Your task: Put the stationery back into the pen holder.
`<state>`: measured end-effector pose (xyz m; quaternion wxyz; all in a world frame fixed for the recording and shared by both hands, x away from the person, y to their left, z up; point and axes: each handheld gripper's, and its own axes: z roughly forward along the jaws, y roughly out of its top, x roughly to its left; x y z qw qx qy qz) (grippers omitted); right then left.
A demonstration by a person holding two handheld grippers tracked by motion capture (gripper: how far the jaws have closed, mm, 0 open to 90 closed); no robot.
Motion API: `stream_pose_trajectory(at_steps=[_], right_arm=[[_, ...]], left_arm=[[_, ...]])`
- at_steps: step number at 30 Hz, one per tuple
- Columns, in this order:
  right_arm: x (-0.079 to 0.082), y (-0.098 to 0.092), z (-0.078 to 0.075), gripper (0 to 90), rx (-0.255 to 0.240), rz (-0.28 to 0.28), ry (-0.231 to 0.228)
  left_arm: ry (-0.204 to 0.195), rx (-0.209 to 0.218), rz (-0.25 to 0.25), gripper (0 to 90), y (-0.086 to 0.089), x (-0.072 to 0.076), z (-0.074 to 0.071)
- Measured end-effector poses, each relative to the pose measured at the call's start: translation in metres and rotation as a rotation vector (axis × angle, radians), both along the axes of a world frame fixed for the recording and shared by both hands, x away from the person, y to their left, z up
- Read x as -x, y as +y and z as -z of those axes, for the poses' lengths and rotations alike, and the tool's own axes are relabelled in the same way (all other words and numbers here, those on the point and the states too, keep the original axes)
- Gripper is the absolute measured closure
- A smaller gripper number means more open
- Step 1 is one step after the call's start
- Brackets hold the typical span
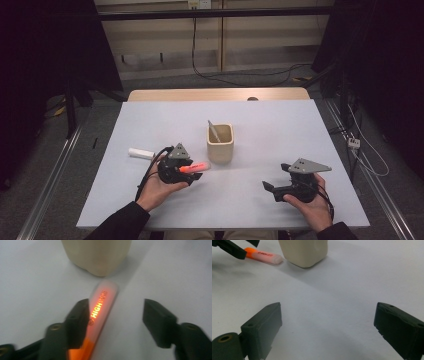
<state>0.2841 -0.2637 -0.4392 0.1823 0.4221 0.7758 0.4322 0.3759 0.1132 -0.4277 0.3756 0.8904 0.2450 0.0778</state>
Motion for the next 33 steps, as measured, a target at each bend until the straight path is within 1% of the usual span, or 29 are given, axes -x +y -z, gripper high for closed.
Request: stream_pose_trajectory(at_steps=[1,3,4,6,9,10,11,12,13,14,15,16,17,20,21,22,24,25,27,28,29,30,31,32,33], right_arm=[[0.000,0.000,0.000,7.7,0.000,-0.001,0.001],[0.000,0.000,0.000,7.7,0.004,0.000,0.001],[0.000,0.000,0.000,7.7,0.003,0.001,0.002],[0.000,0.000,0.000,7.7,0.000,0.002,0.000],[0.000,0.000,0.000,7.7,0.003,0.000,0.002],[0.000,0.000,0.000,7.7,0.003,-0.001,0.003],[0.000,0.000,0.000,7.7,0.003,-0.001,0.002],[0.000,0.000,0.000,7.7,0.004,-0.001,0.002],[0.000,0.000,0.000,7.7,0.004,-0.001,0.002],[0.000,0.000,0.000,7.7,0.003,0.000,0.002],[0.000,0.000,0.000,7.7,0.001,0.002,0.001],[0.000,0.000,0.000,7.6,-0.001,0.003,0.002],[0.000,0.000,0.000,7.6,-0.002,0.003,0.003],[0.000,0.000,0.000,7.6,0.000,0.001,0.003],[0.000,0.000,0.000,7.6,0.000,0.000,0.002],[0.000,0.000,0.000,7.5,-0.002,0.002,0.002],[0.000,0.000,0.000,7.5,-0.002,0.002,0.002],[0.000,0.000,0.000,7.5,-0.002,0.002,0.002],[0.000,0.000,0.000,7.5,0.000,0.000,0.000],[0.000,0.000,0.000,7.5,-0.002,0.002,0.000],[0.000,0.000,0.000,7.5,-0.002,0.002,0.000],[0.000,0.000,0.000,7.5,-0.002,0.002,0.000],[0.000,0.000,0.000,7.5,-0.002,0.002,0.000],[0.000,0.000,0.000,7.5,0.000,0.001,0.001],[0.000,0.000,0.000,7.5,0.000,0.001,0.001]], left_arm=[[-0.004,0.007,-0.002,30.7,0.001,-0.002,-0.001],[0.000,0.018,-0.009,20.6,0.002,-0.005,-0.005],[0.004,0.017,-0.012,15.6,0.004,-0.006,-0.007],[0.007,0.028,-0.001,8.1,0.010,-0.009,-0.010],[0.029,0.045,-0.013,6.6,0.020,-0.013,-0.013],[0.045,0.034,-0.014,5.9,0.022,-0.015,-0.012],[0.051,0.023,-0.019,5.5,0.023,-0.015,-0.012],[0.062,0.018,-0.015,5.6,0.024,-0.017,-0.011],[0.063,-0.015,-0.012,7.0,0.026,-0.018,-0.012],[0.058,-0.027,-0.010,8.7,0.028,-0.018,-0.013],[0.054,-0.034,-0.013,9.1,0.030,-0.019,-0.015],[0.059,-0.033,-0.018,9.1,0.032,-0.019,-0.015],[0.057,-0.046,-0.013,9.3,0.033,-0.020,-0.015],[0.060,-0.052,-0.005,11.0,0.035,-0.022,-0.013],[0.052,-0.074,-0.012,11.0,0.035,-0.023,-0.012],[0.044,-0.111,-0.017,10.9,0.032,-0.023,-0.011],[0.038,-0.140,-0.009,11.8,0.030,-0.024,-0.010],[0.047,-0.139,-0.002,11.8,0.030,-0.024,-0.010],[0.055,-0.158,0.032,11.8,0.029,-0.025,-0.008],[0.072,-0.151,0.037,11.8,0.029,-0.026,-0.007],[0.094,-0.136,0.033,11.8,0.029,-0.027,-0.006],[0.097,-0.165,0.055,11.6,0.029,-0.029,-0.006],[0.110,-0.164,0.072,11.6,0.029,-0.029,-0.005],[0.122,-0.177,0.083,15.4,0.030,-0.030,-0.006],[0.120,-0.183,0.088,26.4,0.029,-0.029,-0.005]])
